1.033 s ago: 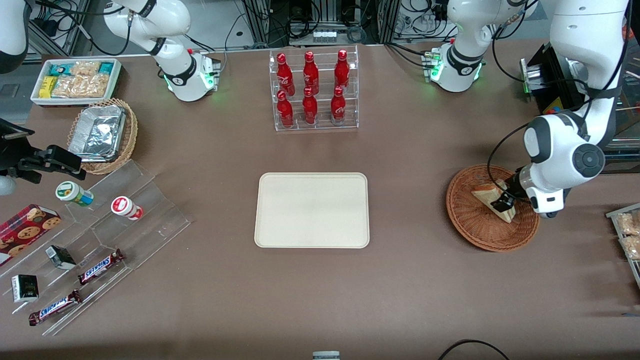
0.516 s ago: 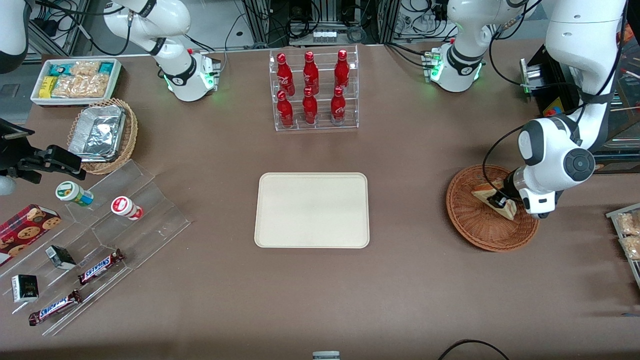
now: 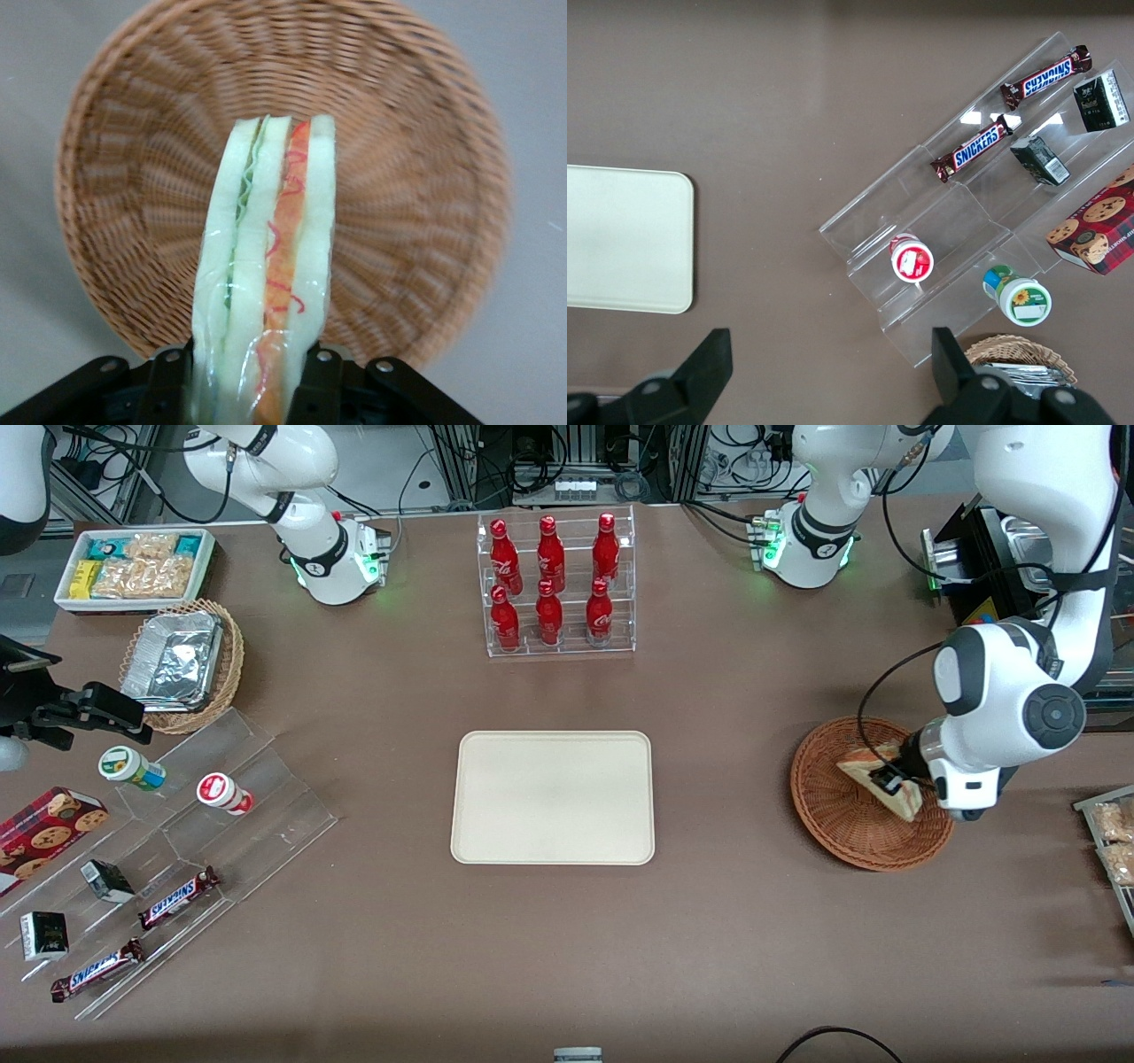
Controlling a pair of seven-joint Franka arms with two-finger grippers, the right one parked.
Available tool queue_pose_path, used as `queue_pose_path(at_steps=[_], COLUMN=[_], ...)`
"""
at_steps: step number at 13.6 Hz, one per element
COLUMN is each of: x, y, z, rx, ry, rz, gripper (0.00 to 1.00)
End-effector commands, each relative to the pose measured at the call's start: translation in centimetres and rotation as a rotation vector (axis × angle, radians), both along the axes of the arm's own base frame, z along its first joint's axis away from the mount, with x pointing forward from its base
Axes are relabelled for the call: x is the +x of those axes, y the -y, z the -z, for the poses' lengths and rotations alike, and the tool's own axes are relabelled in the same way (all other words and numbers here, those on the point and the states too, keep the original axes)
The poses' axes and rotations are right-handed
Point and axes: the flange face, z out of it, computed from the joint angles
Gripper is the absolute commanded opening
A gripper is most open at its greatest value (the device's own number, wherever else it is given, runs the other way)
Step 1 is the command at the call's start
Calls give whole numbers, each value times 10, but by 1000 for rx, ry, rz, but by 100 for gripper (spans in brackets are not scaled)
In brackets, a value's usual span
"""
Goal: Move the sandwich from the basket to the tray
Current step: 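Close the left gripper on the wrapped sandwich and lift it, then carry the sandwich with the left gripper over the cream tray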
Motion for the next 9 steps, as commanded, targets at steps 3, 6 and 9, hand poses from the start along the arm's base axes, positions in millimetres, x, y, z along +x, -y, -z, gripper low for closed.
queue_pose_path(at_steps=[3,6,9], x=[17,23,15], y=[137,238,319], z=[-25,2,17], rx=[2,10,-2], ry=[36,40,67], rz=[142,250,382], gripper=[27,29,33])
